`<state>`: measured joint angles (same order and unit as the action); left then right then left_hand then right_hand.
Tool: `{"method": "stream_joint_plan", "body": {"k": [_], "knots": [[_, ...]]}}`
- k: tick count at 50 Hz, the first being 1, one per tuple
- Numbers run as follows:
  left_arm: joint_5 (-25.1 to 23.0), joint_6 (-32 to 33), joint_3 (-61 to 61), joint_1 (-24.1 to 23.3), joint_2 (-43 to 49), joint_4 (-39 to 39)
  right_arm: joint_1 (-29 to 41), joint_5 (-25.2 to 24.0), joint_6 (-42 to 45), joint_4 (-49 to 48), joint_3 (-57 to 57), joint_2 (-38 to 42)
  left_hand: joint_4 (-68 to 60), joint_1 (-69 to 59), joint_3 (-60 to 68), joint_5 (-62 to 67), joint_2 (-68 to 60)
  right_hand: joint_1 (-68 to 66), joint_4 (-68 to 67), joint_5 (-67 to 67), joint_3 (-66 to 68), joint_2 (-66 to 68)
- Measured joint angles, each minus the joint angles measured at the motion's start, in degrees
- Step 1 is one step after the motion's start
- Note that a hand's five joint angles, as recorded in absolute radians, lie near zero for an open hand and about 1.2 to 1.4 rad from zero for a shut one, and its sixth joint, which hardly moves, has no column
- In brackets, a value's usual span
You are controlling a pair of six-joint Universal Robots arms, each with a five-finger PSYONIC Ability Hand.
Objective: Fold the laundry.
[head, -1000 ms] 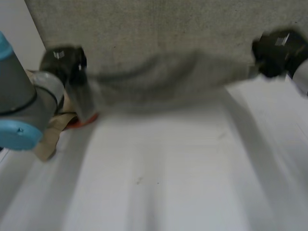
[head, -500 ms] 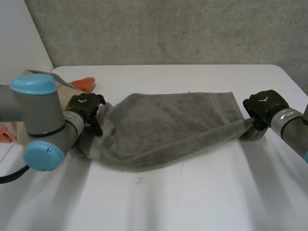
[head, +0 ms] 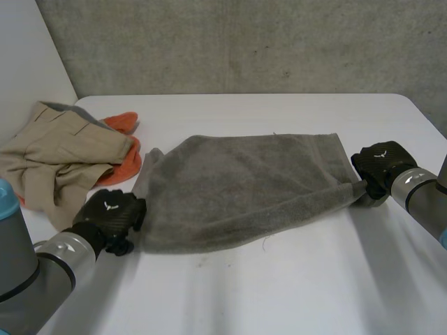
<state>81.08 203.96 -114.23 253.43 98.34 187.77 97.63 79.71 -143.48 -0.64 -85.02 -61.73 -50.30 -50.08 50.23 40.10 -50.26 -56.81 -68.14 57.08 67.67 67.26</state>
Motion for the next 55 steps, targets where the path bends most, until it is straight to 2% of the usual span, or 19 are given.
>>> {"method": "stream_joint_plan", "body": {"k": [9, 13, 20, 31, 39, 49, 50, 51, 53, 54, 55], "knots": [[0.4, -0.2, 0.6, 1.1, 3.9, -1.5, 0.1, 0.0, 0.0, -0.3, -0.4, 0.0, 5.8, 5.4, -5.4, -5.2, 5.5, 0.0, 0.0, 0.0, 0.0, 0.0], [0.5, -0.2, 1.9, 1.4, 6.2, -1.3, 0.0, 0.0, 0.0, -0.3, -0.8, -0.1, 14.4, 13.6, -14.0, -14.1, 14.2, 0.0, 0.0, 0.0, 0.0, 0.0], [0.6, -0.2, 4.2, 2.0, 8.8, 0.1, -0.1, -0.1, 0.0, -0.3, -1.3, -0.2, 17.8, 16.5, -17.4, -18.0, 17.7, 0.0, 0.0, 0.0, 0.0, 0.0], [1.2, -0.1, 9.3, 1.9, 14.6, 2.2, -0.1, -0.1, 0.0, -0.4, -1.8, -0.2, 17.8, 16.5, -17.4, -18.0, 17.7, 0.0, 0.0, 0.0, 0.0, 0.0], [3.3, 0.0, 13.3, 1.4, 18.0, 2.6, 0.0, -0.1, 0.0, -0.7, -2.5, -0.3, 17.7, 16.5, -17.3, -17.8, 17.5, 0.0, 0.0, 0.0, 0.0, 0.0], [4.2, 0.0, 16.4, 1.3, 20.2, 3.9, 0.0, -0.2, 0.1, -0.8, -2.8, -0.3, 10.9, 10.3, -11.0, -11.0, 11.5, 0.0, 0.0, 0.0, 0.0, 0.0], [4.2, 0.0, 16.5, 1.3, 20.3, 4.0, 0.1, -0.2, 0.1, -0.8, -2.8, -0.3, 6.3, 5.1, -6.3, -6.4, 6.5, 0.0, 0.0, 0.0, 0.0, 0.0], [4.2, 0.0, 16.6, 1.3, 20.4, 4.1, 0.1, -0.2, 0.1, -0.8, -2.8, -0.3, 6.3, 5.1, -6.3, -6.4, 6.5, 0.0, 0.0, 0.0, 0.0, 0.0], [4.2, 0.0, 16.8, 1.2, 20.5, 4.5, 0.1, -0.2, 0.1, -0.8, -2.9, -0.3, -7.6, -9.0, 7.5, 7.4, -7.6, 0.0, 0.0, 0.0, 0.0, 0.0], [4.1, 0.0, 16.8, 1.2, 20.5, 4.6, 0.1, -0.2, 0.2, -0.7, -2.9, -0.3, -8.3, -10.4, 8.2, 8.1, -8.3, 0.0, 0.0, 0.0, 0.0, 0.0], [4.1, 0.0, 16.8, 1.2, 20.4, 4.7, 0.1, -0.2, 0.2, -0.7, -2.9, -0.3, -15.4, -15.7, 15.2, 14.7, -15.7, 0.0, 0.0, 0.0, 0.0, 0.0]]}}
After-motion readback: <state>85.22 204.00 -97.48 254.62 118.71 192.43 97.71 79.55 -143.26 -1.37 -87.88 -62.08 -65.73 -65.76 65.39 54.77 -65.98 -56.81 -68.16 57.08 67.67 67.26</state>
